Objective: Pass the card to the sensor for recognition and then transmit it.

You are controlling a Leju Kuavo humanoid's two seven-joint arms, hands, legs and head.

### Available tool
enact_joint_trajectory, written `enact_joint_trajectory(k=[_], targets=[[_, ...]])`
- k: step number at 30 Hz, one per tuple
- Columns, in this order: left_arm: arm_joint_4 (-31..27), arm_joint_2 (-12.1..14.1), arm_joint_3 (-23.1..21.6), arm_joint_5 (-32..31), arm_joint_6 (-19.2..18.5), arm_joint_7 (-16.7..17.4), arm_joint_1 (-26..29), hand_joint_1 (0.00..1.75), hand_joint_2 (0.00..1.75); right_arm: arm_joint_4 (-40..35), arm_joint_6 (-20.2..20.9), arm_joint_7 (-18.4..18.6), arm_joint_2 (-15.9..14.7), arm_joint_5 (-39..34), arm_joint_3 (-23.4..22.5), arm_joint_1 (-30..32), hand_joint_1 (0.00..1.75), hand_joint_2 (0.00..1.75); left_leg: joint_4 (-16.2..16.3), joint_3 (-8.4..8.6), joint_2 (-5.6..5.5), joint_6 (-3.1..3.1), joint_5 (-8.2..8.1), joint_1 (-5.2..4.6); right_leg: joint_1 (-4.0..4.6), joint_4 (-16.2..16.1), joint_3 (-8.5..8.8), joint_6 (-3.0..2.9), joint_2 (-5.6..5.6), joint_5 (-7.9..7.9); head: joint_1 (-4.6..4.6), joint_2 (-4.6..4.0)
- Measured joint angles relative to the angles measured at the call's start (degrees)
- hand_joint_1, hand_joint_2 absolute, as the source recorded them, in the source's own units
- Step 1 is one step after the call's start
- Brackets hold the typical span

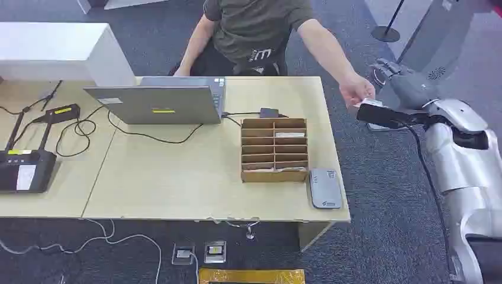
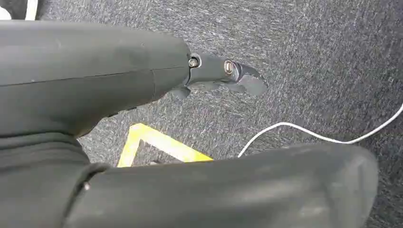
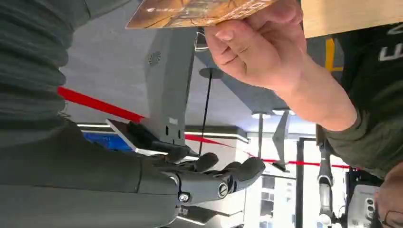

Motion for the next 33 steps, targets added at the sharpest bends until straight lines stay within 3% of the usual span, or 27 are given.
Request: enact_joint_trajectory(k=[1,2,33], targets=[[0.0,0.0,0.0,0.0,0.0,0.0,0.0,0.0,0.0,0.0,-0.1,0.0,0.0,0.1,0.0,0.0,1.62,1.75,0.0,0.0,0.0,0.0,0.0,0.0,0.0,0.0,0.0,0.0,0.0,0.0,0.02,0.0],[0.0,0.0,0.0,0.0,0.1,0.0,0.0,0.0,0.0,0.0,-0.1,0.1,0.0,0.2,0.0,0.0,1.75,1.75,0.0,0.0,0.0,0.0,0.0,0.0,0.0,0.0,0.0,0.0,0.0,0.0,0.02,0.0],[0.0,0.0,0.4,-0.6,-0.4,0.0,0.0,0.0,0.0,0.1,-0.4,-1.5,0.5,1.3,1.4,1.6,1.75,1.75,0.0,0.01,0.0,0.0,0.0,0.0,0.0,0.0,0.01,0.0,0.0,0.0,0.02,0.0]])
